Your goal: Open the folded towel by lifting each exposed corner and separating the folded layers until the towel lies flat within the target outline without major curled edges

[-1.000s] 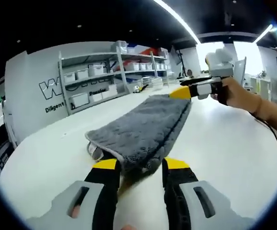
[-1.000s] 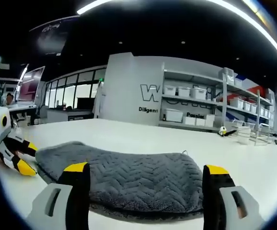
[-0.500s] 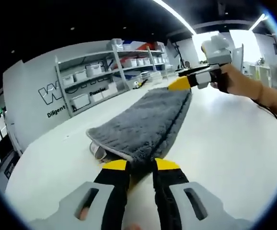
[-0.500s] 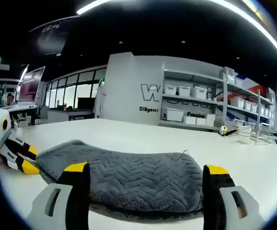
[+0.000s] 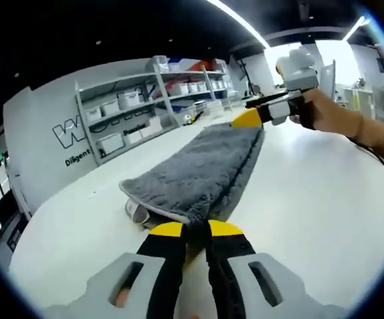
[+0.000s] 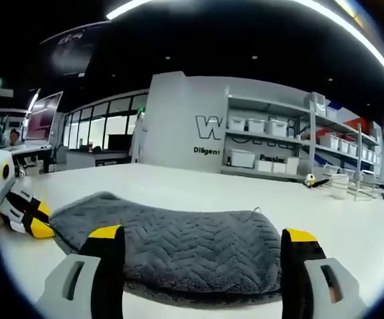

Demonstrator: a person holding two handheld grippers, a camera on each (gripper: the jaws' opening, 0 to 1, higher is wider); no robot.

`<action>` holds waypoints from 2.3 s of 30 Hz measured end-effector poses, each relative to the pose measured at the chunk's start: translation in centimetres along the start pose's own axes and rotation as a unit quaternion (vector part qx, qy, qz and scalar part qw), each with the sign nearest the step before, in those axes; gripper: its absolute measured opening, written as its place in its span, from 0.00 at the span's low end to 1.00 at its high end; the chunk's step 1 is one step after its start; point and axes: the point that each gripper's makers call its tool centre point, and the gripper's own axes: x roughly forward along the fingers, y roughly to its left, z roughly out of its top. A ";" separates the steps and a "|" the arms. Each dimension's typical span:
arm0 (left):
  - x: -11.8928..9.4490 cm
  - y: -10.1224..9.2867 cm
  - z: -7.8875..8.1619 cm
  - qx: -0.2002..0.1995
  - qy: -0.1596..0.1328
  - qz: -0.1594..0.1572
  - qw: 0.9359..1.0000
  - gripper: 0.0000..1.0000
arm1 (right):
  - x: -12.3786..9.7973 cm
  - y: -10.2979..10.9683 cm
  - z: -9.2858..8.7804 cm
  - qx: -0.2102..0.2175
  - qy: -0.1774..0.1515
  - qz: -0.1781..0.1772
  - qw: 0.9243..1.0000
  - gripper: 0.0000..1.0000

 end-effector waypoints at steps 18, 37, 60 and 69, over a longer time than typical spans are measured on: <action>-1.4 1.0 -0.5 -0.029 0.001 0.045 0.999 0.11 | -0.4 0.0 -0.7 0.004 0.012 -0.002 1.000 0.99; -3.9 3.2 -1.6 -0.060 0.006 0.108 0.992 0.11 | -0.1 -0.2 -0.8 0.006 0.015 -0.002 1.000 0.99; -7.2 6.1 -3.7 -0.117 0.024 0.189 0.975 0.12 | 1.4 -0.8 -0.6 0.009 0.023 0.001 1.000 0.99; -8.2 8.7 -4.7 -0.143 0.031 0.228 0.963 0.12 | 2.0 -1.2 -0.4 0.009 0.025 0.002 1.000 0.99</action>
